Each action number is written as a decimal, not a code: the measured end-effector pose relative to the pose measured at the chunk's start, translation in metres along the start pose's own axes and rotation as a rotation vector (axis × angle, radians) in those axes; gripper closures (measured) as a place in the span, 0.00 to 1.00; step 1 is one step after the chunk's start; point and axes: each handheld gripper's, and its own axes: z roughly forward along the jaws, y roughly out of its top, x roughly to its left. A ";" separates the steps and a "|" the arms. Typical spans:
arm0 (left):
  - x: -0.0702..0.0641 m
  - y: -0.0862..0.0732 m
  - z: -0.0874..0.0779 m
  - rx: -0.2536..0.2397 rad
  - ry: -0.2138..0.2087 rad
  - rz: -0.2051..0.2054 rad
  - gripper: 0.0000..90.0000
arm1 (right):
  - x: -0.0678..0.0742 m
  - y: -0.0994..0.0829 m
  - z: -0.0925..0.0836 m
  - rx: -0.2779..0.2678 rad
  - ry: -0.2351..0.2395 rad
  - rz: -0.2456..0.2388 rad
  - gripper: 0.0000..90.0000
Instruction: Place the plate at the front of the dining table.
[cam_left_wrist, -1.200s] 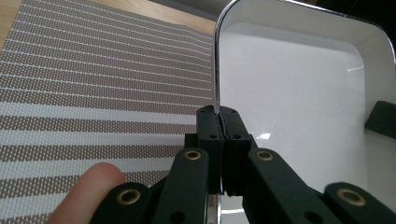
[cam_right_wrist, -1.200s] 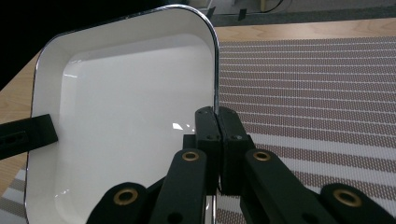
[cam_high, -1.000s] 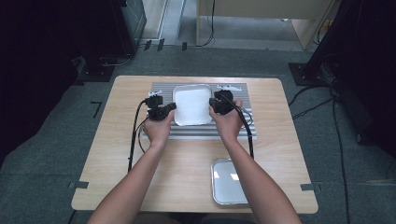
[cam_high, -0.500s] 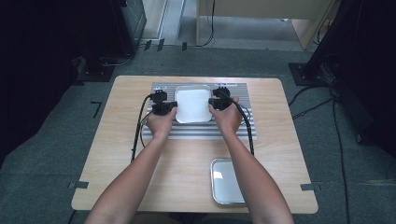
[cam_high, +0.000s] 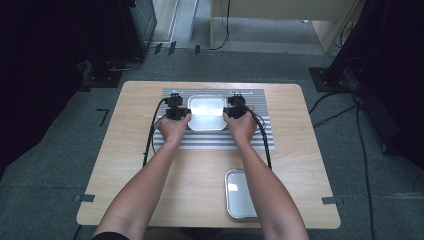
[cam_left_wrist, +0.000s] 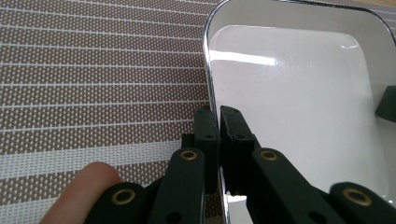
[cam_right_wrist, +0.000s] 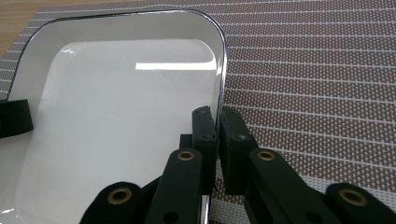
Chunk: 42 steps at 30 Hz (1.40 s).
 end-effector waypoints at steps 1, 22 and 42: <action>-0.001 0.000 0.000 0.002 0.000 0.006 0.96 | 0.000 0.000 -0.001 0.001 -0.005 0.000 0.97; -0.009 0.001 0.020 0.036 -0.009 0.011 0.88 | -0.007 -0.011 0.005 -0.015 -0.078 -0.001 0.94; -0.007 0.002 0.019 0.043 -0.058 -0.028 0.76 | -0.007 -0.017 0.004 -0.063 -0.086 -0.105 0.74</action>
